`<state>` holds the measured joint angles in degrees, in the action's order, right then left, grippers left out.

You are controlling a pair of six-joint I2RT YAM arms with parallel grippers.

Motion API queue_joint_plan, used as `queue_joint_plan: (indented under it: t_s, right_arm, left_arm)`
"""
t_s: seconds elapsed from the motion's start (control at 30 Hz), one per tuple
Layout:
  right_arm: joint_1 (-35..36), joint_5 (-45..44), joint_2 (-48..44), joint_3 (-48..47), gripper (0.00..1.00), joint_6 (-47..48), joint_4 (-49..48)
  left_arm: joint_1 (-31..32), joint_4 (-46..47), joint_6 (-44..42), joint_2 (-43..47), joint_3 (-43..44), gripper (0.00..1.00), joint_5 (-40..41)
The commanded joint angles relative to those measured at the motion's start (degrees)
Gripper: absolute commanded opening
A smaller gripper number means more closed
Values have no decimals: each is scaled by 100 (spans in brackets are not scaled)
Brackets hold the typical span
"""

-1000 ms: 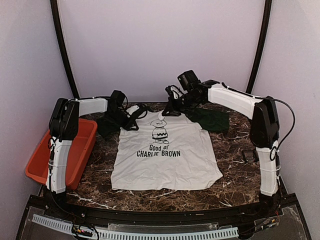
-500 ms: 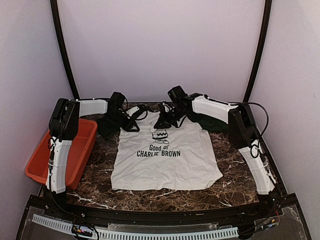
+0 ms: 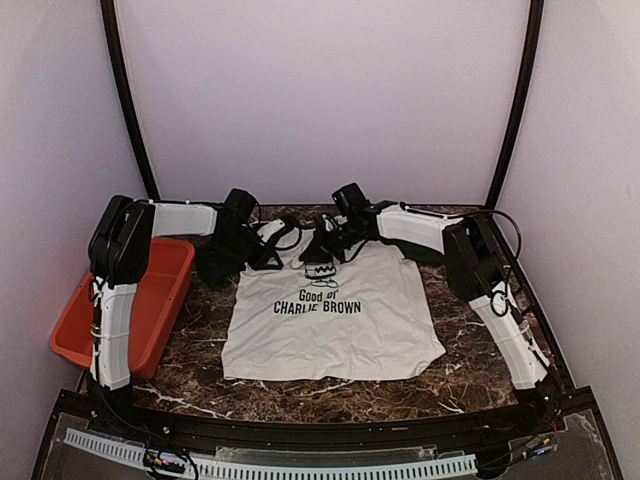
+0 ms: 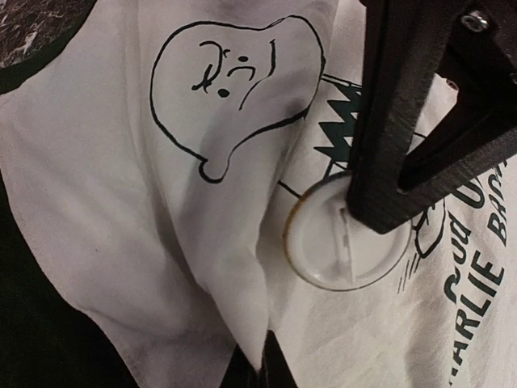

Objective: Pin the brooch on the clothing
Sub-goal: Pick up the flattened clothing from the center of the board.

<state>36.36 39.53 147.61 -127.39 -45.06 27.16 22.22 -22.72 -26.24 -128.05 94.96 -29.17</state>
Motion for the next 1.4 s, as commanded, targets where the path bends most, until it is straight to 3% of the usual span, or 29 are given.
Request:
queue_joint_plan:
  t_s: [0.0, 0.27, 1.07, 1.27, 1.37]
  right_arm:
    - [20, 133, 112, 105, 0, -436, -453]
    - [12, 132, -3, 416, 0, -588, -688]
    - [28, 130, 268, -150, 0, -515, -257]
    - [30, 69, 290, -203, 0, -371, 12]
    - [28, -8, 192, -110, 0, -297, 182]
  left_arm:
    - [289, 332, -14, 667, -578, 1, 523]
    - [555, 974, -196, 962, -1294, 1, 1389]
    - [740, 1134, -612, 1180, -1575, 1, 1423]
    - [764, 1336, -639, 1260, -1719, 1, 1744]
    - [779, 1655, -642, 1353, -1867, 6, 2244]
